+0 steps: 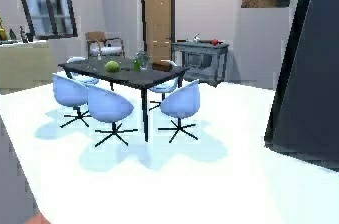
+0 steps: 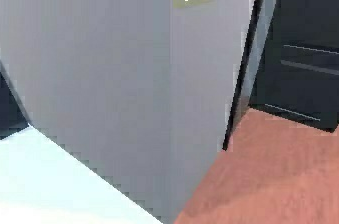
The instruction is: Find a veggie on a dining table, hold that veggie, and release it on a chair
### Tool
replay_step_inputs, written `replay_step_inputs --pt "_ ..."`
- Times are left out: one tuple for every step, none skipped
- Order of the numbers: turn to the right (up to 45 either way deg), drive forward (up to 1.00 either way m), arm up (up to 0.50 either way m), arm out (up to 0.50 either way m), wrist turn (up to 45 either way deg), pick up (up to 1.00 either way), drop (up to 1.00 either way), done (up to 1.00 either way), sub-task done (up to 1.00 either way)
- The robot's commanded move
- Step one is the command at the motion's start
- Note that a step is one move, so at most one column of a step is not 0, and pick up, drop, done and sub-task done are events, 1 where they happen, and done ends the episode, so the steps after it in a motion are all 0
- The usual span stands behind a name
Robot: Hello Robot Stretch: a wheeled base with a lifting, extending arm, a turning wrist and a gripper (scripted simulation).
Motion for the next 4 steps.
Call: replay_step_inputs --pt "0.0 1.0 0.0 0.0 0.0 0.0 0.0 0.0 0.0" --pt "0.0 0.3 0.0 0.0 0.0 0.0 0.0 0.0 0.0" --pt "-45.0 0.0 0.0 0.0 0.0 0.0 0.0 0.0 0.0" --pt "-18.0 0.0 0.0 0.0 0.0 0.0 0.0 0.0 0.0"
